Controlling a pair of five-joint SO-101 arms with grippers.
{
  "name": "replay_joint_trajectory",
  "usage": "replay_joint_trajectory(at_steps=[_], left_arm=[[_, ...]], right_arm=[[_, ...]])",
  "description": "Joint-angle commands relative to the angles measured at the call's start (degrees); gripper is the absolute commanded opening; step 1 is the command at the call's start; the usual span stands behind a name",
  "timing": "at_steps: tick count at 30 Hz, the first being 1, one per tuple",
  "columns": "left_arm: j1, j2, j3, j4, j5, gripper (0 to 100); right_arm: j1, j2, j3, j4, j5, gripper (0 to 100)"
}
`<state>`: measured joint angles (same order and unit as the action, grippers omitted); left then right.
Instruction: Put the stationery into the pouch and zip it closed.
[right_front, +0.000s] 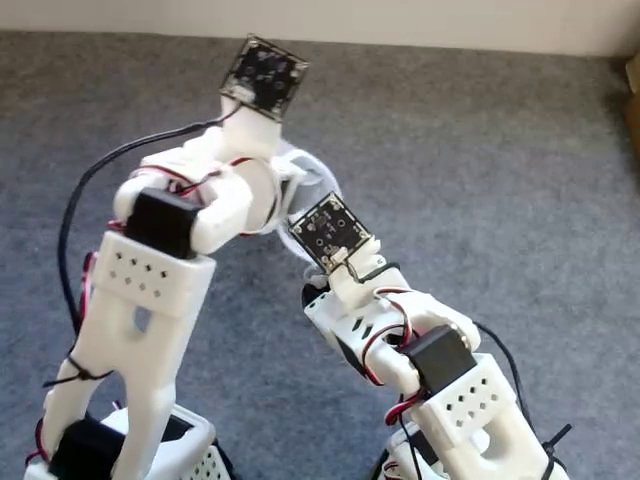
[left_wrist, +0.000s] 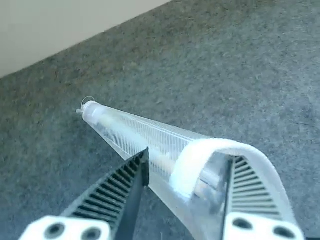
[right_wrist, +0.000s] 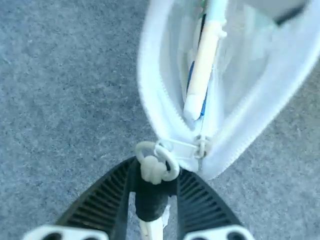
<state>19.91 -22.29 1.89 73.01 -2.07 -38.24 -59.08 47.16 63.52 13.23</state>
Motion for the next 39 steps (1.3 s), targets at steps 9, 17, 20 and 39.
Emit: replay_joint_trajectory(at_steps=[9,17,20,39], left_arm=[[7.08,8.66,-5.14,-2.46,-0.62,25],[7.16,8.66,-7.43,-2.81,-0.44,25],[8.75,8.75,-7.96,-4.22,-0.44,25],[11.47,8.75,-6.11,-10.81,8.79,25]], right_arm=[[0.31,-0.92,-3.03,0.04,0.97,0.5],[0.31,-0.92,-3.03,0.04,0.97,0.5],[1.54,-1.19,-3.56,0.04,0.70,0.5],[4.79,-17.71,-0.40,0.04,-2.73,0.5]])
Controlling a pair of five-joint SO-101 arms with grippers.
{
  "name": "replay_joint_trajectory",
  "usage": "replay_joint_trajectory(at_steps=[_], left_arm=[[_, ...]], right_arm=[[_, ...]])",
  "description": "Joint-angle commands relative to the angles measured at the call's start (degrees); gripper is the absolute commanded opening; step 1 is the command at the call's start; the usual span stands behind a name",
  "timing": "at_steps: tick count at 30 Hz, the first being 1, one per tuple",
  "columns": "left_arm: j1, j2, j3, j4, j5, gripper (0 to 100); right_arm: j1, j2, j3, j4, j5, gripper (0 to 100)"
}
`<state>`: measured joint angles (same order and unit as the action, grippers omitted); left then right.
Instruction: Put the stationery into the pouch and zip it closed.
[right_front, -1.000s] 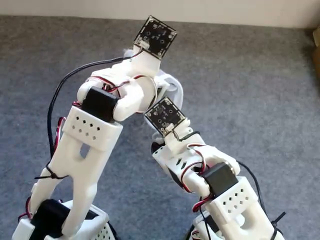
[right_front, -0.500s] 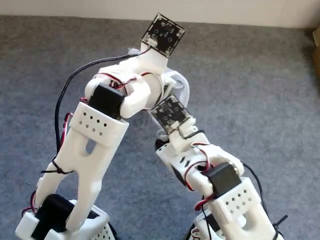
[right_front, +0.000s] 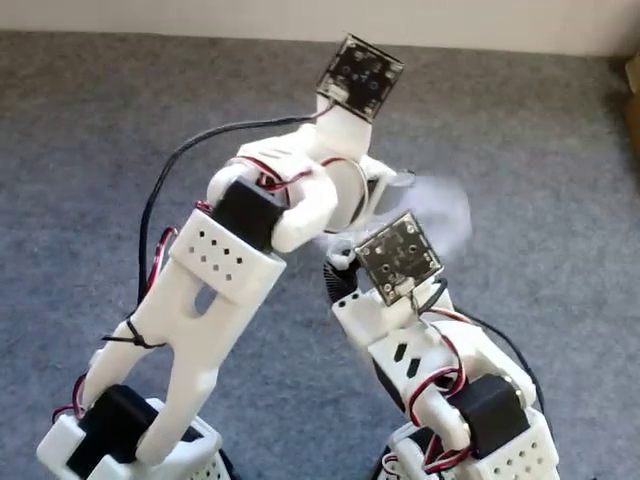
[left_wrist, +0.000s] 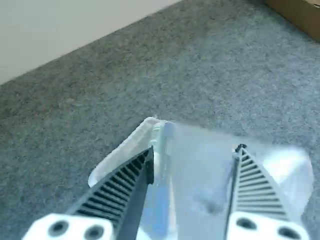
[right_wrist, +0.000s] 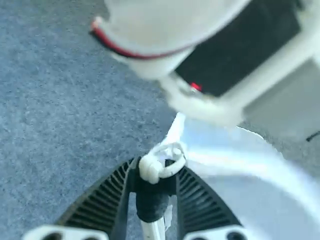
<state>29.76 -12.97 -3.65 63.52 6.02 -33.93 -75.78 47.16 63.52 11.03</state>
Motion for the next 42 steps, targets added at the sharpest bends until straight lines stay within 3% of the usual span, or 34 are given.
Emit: replay_joint_trajectory(at_steps=[1,7,13,20,28,37,42], left_arm=[[2.15,-0.57,-0.57,-1.41,0.70,25],[0.84,-1.10,-1.10,-1.05,0.62,25],[-5.05,-1.19,-1.27,0.44,0.09,25],[-5.76,-1.19,-8.48,13.10,-8.53,25],[-5.85,-1.19,-13.93,24.70,-18.64,25],[-6.11,-3.91,-13.76,31.30,-26.37,25],[-5.85,-11.91,-9.27,31.12,-29.10,25]], right_arm=[[0.48,-1.01,-0.40,0.13,-0.53,0.5],[0.75,-1.10,0.31,4.09,-0.53,0.5],[8.40,-1.10,0.22,4.62,-0.53,0.5],[11.47,-1.10,-0.13,4.35,-0.70,0.5],[11.65,-0.92,0.48,-0.22,-6.59,0.5],[11.65,-0.75,0.40,-0.66,-6.77,0.5],[13.05,-0.75,0.48,-3.74,-11.96,0.5]])
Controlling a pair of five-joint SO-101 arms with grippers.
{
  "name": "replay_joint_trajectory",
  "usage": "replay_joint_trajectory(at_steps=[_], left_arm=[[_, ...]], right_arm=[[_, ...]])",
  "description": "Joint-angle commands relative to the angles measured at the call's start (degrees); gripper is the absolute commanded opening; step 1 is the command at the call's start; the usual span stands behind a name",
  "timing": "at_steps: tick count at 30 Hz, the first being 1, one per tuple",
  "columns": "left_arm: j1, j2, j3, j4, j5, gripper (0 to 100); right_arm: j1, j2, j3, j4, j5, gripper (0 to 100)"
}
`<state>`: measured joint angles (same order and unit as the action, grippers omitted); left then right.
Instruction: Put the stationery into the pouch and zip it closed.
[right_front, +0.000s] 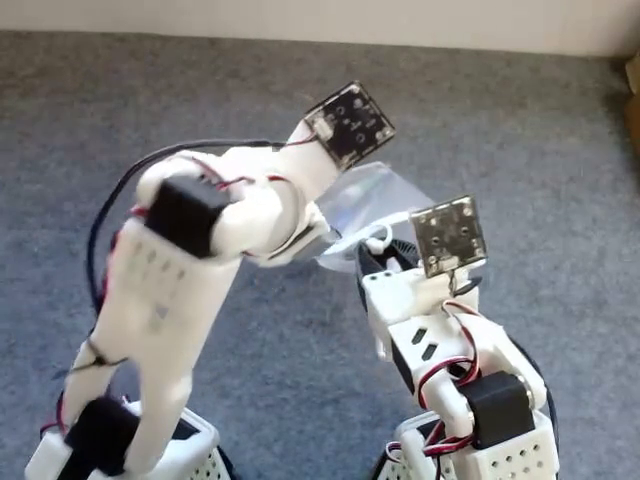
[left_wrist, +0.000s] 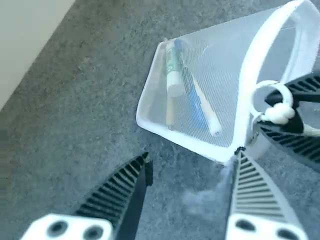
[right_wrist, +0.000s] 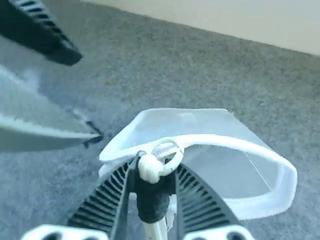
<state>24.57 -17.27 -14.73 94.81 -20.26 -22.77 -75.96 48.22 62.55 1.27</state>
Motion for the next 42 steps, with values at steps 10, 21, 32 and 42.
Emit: replay_joint_trajectory(at_steps=[10,21,32,42], left_arm=[[-0.66,-22.64,27.47,-13.71,-4.04,25],[4.97,-26.33,38.90,-24.35,-4.13,25],[4.97,-26.59,48.40,-37.71,-4.13,25],[7.43,-26.68,50.24,-39.74,-4.04,25]], right_arm=[[3.21,-0.75,-0.57,-3.47,-2.46,0.5],[3.21,-0.75,-0.48,-3.21,-2.46,0.5],[3.21,-0.84,1.80,-3.65,-2.46,0.5],[3.12,-0.84,1.54,-3.65,-2.55,0.5]])
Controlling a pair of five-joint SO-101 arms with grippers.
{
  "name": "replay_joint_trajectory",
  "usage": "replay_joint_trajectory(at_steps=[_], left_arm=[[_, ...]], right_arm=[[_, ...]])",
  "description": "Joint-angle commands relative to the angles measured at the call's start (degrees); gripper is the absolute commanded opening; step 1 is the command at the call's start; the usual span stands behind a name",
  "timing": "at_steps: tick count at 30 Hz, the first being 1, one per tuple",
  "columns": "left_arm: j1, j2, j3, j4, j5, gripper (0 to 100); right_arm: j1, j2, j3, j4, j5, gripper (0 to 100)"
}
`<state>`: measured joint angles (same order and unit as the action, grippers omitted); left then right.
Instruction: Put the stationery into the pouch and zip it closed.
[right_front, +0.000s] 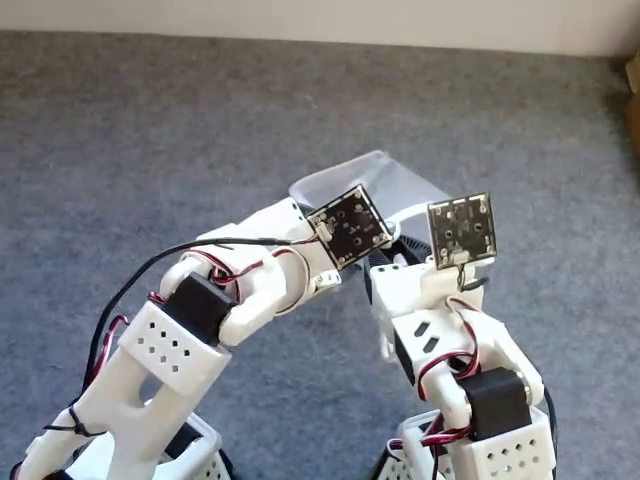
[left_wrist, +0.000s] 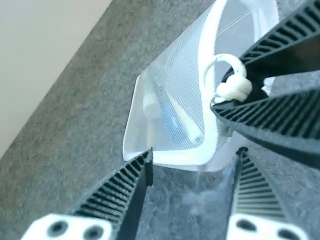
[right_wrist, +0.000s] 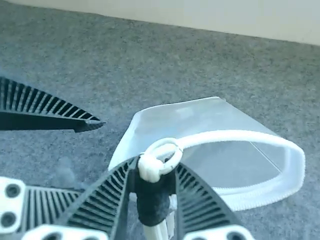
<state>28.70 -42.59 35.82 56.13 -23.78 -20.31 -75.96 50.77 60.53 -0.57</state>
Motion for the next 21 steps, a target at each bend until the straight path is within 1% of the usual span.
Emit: replay_joint_trajectory(at_steps=[1,4,7,10,15,18,21], left_arm=[[4.26,-1.45,-0.31,-0.88,-0.53,25],[6.29,-1.54,-0.84,1.32,-0.53,25],[7.16,-1.54,-0.40,1.58,-0.53,25],[6.90,-1.36,-0.40,1.58,-0.53,25],[4.00,-1.10,-0.31,1.41,-0.35,25],[2.95,-1.19,1.10,-0.44,-0.26,25],[2.95,-1.36,5.32,-5.27,-0.26,25]], right_arm=[[0.66,-0.84,-0.92,-2.15,-0.70,0.5],[0.66,-0.84,0.31,-4.44,-0.70,0.5],[0.66,-0.84,0.84,-4.79,-0.70,0.5],[0.66,-0.84,0.84,-4.79,-0.70,0.5],[0.66,-0.92,0.66,-4.44,-0.70,0.5],[0.66,-0.92,0.66,-4.44,-0.70,0.5],[0.48,-0.92,0.66,-4.44,-0.70,0.5]])
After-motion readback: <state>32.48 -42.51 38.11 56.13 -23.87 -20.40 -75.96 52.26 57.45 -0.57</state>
